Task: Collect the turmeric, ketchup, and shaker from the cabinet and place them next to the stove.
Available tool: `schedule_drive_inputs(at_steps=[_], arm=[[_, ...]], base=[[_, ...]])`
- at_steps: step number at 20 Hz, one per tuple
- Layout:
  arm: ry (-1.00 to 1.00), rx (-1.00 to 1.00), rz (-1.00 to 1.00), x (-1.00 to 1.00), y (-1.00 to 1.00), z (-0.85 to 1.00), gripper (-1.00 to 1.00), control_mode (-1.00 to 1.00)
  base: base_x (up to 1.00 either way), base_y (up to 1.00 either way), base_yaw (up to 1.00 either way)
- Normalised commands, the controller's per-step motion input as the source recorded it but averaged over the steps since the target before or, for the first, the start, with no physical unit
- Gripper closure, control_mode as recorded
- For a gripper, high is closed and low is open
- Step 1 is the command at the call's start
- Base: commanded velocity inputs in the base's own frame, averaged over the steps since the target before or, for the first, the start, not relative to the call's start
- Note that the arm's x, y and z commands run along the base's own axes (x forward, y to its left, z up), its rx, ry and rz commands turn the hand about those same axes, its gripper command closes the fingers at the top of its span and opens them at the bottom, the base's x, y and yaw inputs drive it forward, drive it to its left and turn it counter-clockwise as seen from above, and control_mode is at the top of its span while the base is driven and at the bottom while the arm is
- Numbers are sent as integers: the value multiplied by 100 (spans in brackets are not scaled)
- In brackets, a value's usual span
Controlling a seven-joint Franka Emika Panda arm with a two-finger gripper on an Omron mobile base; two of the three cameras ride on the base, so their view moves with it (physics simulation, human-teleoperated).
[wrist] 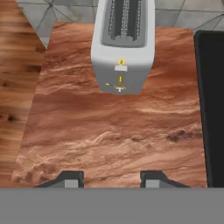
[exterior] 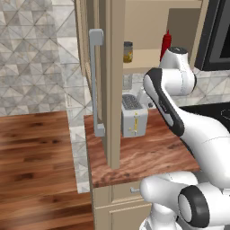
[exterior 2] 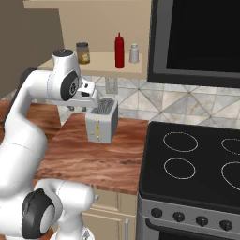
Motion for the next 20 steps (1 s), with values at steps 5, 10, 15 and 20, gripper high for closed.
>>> schedule_drive_inputs(at_steps=[5, 10, 15, 20], arm=[[-19, 0, 0, -16, -6, 1, -100, -100], [-48, 6, 0, -27, -17, 45, -100, -100], [-36, 7, 0, -5, 0, 83, -100, -100], [-23, 7, 0, 3, 21, 70, -100, -100]], base=[[0, 0, 0], [0, 0, 0], [0, 0, 0], [0, 0, 0]])
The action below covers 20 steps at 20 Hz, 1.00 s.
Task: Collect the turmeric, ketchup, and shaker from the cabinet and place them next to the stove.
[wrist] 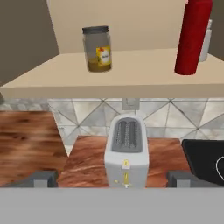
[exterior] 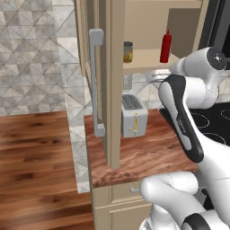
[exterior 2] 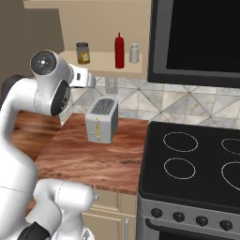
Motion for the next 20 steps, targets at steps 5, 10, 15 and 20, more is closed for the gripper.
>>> schedule_drive_inputs(at_steps=[5, 10, 15, 20], arm=[[-17, 1, 0, 4, 34, 32, -100, -100], [-13, 0, 0, 0, 1, 17, -100, -100], [-3, 1, 0, 0, -2, 0, -100, -100], [-4, 0, 0, 0, 0, 6, -100, -100]], base=[[0, 0, 0], [0, 0, 0], [0, 0, 0], [0, 0, 0]])
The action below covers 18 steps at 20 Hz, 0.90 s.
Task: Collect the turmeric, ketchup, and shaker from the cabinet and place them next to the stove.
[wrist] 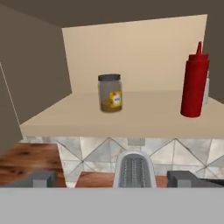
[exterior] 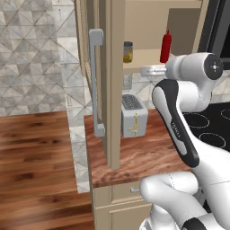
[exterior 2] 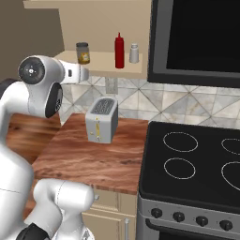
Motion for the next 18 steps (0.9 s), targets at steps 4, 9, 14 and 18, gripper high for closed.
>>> schedule_drive_inputs(at_steps=[4, 9, 14, 18], arm=[[-7, 0, -1, 0, 0, 27, -100, -100], [-1, 0, 0, 2, 5, 25, -100, -100], [0, 0, 0, 23, 7, 19, -100, -100], [0, 0, 0, 48, 4, 20, -100, -100]], base=[[0, 0, 0], [0, 0, 0], [0, 0, 0], [0, 0, 0]])
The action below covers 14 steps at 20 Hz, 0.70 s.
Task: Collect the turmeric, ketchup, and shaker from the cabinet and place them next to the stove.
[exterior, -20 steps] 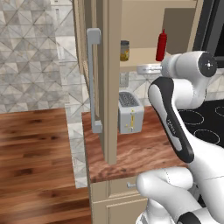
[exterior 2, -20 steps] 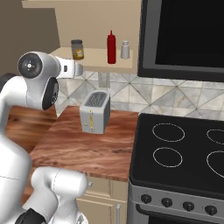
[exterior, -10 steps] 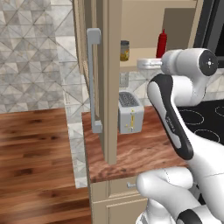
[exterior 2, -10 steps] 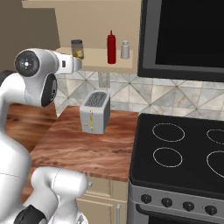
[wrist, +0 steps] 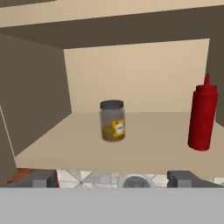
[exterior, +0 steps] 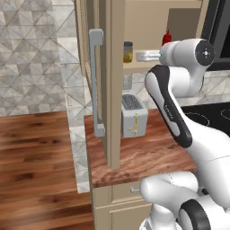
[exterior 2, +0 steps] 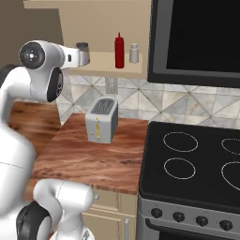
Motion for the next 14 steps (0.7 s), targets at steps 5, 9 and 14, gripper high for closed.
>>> schedule_drive_inputs(at_steps=[5, 9, 14], arm=[[5, 0, 0, 51, 0, 3, -100, -100], [6, 0, 0, 53, 0, 0, -100, -100], [0, 0, 0, 48, 15, 0, -100, -100]], base=[[0, 0, 0], [0, 0, 0], [0, 0, 0]])
